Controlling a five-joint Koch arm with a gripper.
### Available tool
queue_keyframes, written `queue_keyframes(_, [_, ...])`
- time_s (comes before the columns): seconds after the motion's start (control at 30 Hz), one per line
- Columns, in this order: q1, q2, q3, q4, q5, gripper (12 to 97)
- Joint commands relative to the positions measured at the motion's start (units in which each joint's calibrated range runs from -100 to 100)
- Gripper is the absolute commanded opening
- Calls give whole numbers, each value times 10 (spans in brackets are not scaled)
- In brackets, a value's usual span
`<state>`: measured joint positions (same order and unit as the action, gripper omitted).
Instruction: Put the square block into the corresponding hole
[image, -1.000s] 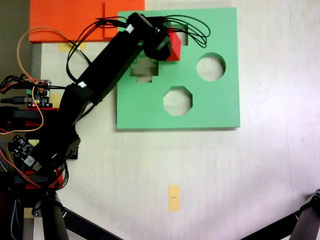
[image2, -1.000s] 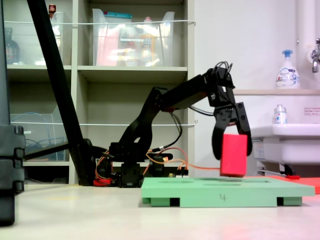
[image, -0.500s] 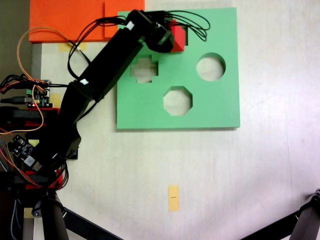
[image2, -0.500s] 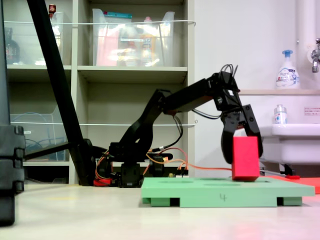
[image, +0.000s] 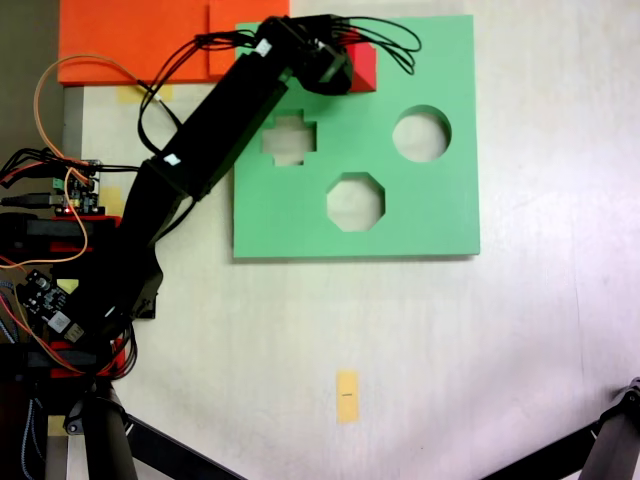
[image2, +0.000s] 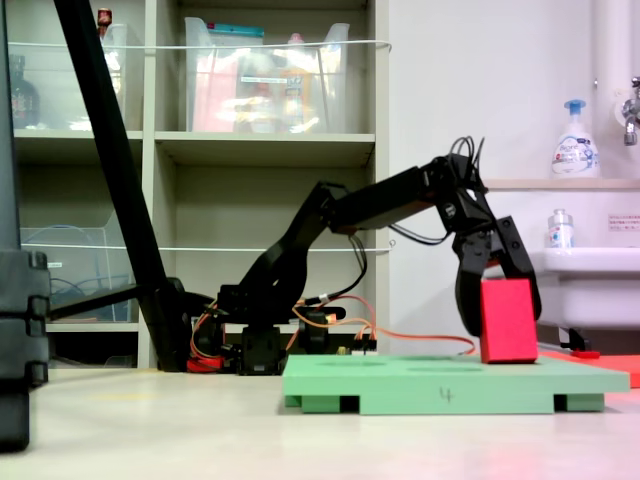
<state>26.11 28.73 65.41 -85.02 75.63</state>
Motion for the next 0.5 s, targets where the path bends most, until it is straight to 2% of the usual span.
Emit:
queue_keyframes(0.0, [6, -19, 43, 27, 3, 328])
queue_keyframes(0.47, [8, 19, 43, 20, 4, 330])
